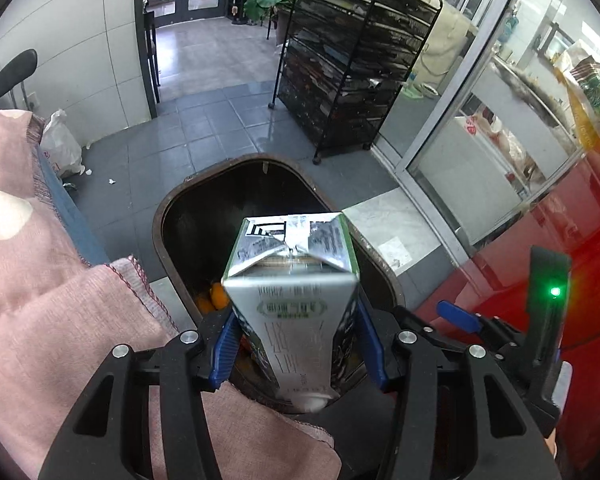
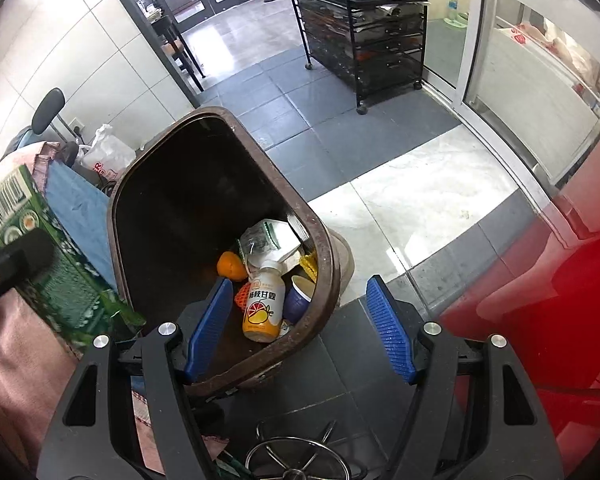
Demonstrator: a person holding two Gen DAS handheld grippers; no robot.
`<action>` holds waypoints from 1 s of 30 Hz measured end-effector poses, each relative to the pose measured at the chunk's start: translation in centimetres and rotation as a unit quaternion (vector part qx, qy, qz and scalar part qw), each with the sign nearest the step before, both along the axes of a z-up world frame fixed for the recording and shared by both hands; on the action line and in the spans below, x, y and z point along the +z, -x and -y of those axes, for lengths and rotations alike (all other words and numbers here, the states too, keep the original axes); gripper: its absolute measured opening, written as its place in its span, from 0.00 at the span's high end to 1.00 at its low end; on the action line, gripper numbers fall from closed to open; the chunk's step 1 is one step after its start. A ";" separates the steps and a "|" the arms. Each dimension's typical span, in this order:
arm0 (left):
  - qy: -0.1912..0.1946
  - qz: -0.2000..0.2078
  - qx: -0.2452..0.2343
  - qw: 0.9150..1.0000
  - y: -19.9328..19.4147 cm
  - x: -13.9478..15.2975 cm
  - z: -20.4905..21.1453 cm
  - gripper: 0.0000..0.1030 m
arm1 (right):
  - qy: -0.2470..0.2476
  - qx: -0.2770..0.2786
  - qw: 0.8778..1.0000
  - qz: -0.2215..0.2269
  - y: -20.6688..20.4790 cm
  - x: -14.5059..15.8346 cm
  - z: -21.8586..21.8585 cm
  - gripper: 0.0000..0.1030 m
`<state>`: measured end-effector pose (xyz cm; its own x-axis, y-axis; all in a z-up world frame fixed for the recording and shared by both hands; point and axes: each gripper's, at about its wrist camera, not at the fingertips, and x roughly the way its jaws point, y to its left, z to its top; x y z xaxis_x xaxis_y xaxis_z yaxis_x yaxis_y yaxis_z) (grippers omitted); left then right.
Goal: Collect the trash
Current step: 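Open the left tool to drop the green carton into the bin, then move both tools back over the table toward the tissue and bag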
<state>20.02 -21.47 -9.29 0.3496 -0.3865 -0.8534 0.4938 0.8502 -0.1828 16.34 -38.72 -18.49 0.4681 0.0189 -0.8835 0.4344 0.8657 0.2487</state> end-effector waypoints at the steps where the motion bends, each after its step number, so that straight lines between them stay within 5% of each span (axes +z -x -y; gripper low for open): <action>1: 0.000 0.000 -0.001 1.000 0.0 -0.1 0.2 0.47 | 0.000 0.000 1.000 0.000 0.0 0.0 0.0 0.33; 4: 0.001 0.007 0.001 1.000 0.0 0.1 0.1 0.30 | 0.000 -0.003 1.000 -0.001 0.0 0.0 0.0 0.33; 8: 0.016 0.024 -0.007 1.000 0.6 0.9 0.0 0.21 | 0.002 -0.009 1.000 -0.004 0.0 0.0 0.2 0.26; 30: 0.052 0.100 0.012 0.994 5.0 5.8 -3.8 0.09 | 0.009 0.032 0.999 0.033 -0.7 3.1 -3.1 0.25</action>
